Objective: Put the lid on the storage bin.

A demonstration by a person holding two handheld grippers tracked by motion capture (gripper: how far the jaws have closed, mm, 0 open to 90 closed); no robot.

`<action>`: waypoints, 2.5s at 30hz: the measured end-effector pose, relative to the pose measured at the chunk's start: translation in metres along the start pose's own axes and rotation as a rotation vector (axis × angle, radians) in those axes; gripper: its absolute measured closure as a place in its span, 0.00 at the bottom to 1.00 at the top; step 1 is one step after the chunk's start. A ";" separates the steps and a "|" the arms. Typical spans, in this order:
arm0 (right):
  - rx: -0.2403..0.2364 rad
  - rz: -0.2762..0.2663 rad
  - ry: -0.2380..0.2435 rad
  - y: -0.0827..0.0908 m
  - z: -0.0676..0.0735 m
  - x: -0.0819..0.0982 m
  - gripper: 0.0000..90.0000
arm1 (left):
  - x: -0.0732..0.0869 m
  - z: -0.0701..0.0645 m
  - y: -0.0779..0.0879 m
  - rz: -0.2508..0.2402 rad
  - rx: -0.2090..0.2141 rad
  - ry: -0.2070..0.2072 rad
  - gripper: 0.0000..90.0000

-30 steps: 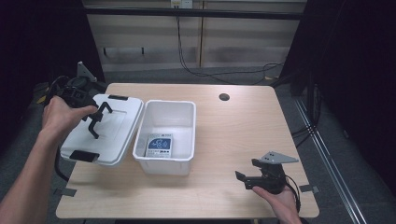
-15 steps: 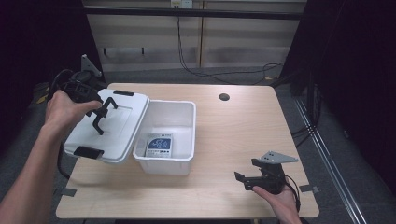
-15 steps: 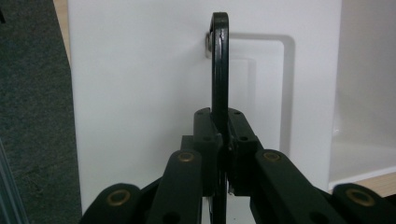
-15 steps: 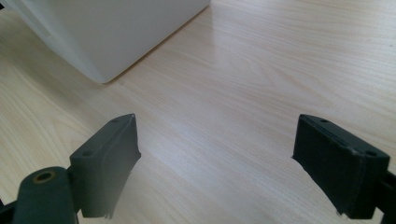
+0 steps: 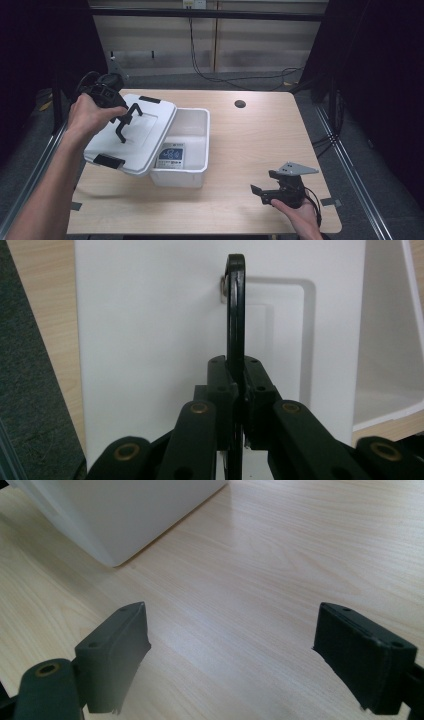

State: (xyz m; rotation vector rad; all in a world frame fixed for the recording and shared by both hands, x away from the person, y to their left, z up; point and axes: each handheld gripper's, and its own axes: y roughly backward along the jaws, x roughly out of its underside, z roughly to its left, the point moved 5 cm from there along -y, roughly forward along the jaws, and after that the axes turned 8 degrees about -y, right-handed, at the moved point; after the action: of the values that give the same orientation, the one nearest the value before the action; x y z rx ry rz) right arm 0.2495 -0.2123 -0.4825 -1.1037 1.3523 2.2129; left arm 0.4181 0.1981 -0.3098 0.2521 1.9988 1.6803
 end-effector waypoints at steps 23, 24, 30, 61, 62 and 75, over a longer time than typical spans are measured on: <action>-0.016 0.028 0.000 -0.001 0.002 0.001 0.15 | -0.030 -0.056 -0.016 0.013 0.048 -0.058 0.94; -0.019 0.025 0.003 -0.001 0.002 0.001 0.15 | -0.030 -0.057 -0.017 0.017 0.049 -0.055 0.94; -0.018 0.030 -0.002 -0.002 0.002 0.002 0.15 | -0.034 -0.061 -0.021 0.016 0.054 -0.029 0.94; -0.023 0.032 -0.001 -0.002 0.002 0.001 0.15 | -0.048 -0.078 -0.040 -0.015 0.096 0.231 0.94; -0.024 0.032 0.000 -0.002 0.002 0.001 0.15 | -0.048 -0.079 -0.041 -0.011 0.092 0.241 0.94; -0.019 0.034 0.001 -0.002 0.002 0.002 0.15 | -0.049 -0.084 -0.047 -0.017 0.094 0.257 0.94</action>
State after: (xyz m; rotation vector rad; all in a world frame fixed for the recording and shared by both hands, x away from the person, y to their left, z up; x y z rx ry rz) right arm 0.2488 -0.2103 -0.4845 -1.0967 1.3629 2.2539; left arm 0.4267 0.0932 -0.3331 0.0532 2.2629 1.6805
